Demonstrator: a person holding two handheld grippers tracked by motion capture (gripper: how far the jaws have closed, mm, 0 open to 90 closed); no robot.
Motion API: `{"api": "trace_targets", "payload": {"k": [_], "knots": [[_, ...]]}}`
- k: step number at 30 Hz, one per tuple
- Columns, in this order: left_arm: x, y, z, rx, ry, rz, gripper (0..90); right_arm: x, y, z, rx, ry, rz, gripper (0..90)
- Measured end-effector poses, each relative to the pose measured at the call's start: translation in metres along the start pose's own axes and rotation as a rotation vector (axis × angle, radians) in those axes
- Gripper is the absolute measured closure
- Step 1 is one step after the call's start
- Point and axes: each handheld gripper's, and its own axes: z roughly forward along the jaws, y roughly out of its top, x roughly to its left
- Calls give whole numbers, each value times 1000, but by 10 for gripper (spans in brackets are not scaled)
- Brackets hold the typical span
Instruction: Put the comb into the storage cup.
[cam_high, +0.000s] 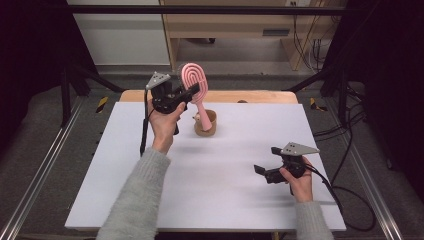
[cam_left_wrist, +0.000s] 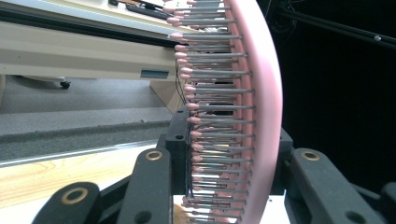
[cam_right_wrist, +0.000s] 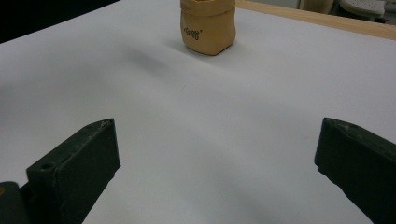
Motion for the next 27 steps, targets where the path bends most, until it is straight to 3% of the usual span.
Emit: {"api": "trace_targets", "payload": {"k": [27], "knots": [[12, 1, 26, -11, 44, -17, 635, 0, 0, 0, 2, 0, 0, 3]]}}
